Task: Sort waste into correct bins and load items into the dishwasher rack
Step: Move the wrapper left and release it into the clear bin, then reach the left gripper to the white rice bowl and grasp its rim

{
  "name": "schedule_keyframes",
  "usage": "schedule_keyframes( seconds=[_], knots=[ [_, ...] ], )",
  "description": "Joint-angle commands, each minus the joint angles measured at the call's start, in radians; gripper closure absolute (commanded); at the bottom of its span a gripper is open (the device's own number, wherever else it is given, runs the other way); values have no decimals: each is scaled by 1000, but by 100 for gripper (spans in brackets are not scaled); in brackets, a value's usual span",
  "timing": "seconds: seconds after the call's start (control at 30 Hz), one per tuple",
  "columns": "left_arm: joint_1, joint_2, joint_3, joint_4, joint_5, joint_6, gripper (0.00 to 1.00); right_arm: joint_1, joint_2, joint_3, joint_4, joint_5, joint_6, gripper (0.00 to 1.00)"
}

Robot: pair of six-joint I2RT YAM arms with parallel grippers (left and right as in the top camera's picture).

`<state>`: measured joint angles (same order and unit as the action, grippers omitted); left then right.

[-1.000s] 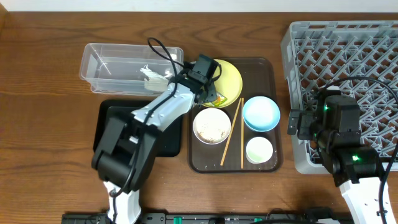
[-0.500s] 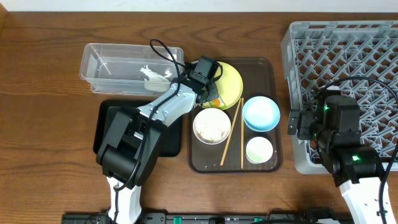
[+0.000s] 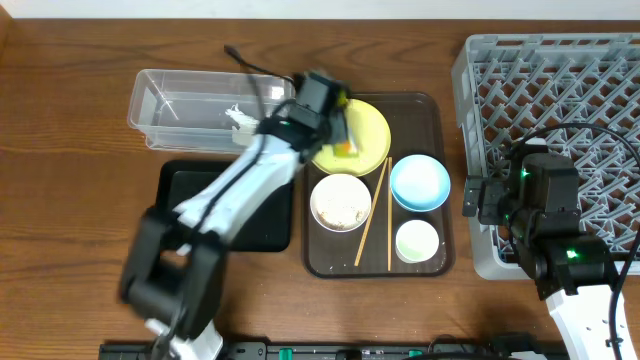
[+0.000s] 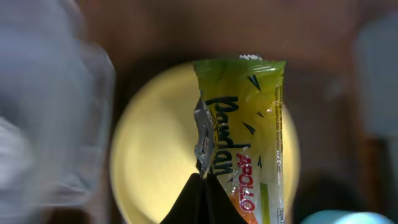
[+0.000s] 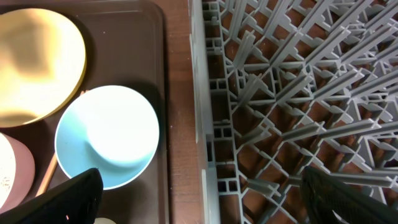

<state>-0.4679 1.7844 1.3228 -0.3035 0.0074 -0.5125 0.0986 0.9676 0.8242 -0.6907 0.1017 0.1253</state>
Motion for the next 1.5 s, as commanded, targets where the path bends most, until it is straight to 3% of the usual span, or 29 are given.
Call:
schedule_keyframes(
  seconds=[0.0, 0.23, 0.3, 0.33, 0.4, 0.6, 0.77, 1.03, 1.23, 1.47],
  knots=[
    [102, -70, 9, -4, -28, 37, 94, 6, -2, 22, 2, -1, -7, 1],
    [283, -54, 8, -21, -27, 18, 92, 6, -2, 22, 2, -1, -7, 1],
    [306, -45, 8, -22, -27, 18, 84, 6, -2, 22, 2, -1, -7, 1],
    [318, -43, 8, -21, -27, 18, 73, 6, -2, 22, 2, -1, -7, 1],
    [336, -40, 8, -20, -27, 18, 61, 6, -2, 22, 1, -1, -7, 1],
    [336, -68, 8, -26, 34, 77, 61, 6, -2, 22, 1, -1, -7, 1],
    [259, -110, 8, -126, 147, 177, 61, 6, -2, 22, 1, -1, -7, 1],
    [5, -85, 3, -338, 150, 217, 61, 6, -2, 22, 1, -1, -7, 1],
    [-175, -16, -6, -343, 129, 213, 60, 6, -2, 22, -2, -1, -7, 1],
    [-293, 106, -6, -315, 105, 182, 61, 6, -2, 22, -1, -1, -7, 1]
  ],
)
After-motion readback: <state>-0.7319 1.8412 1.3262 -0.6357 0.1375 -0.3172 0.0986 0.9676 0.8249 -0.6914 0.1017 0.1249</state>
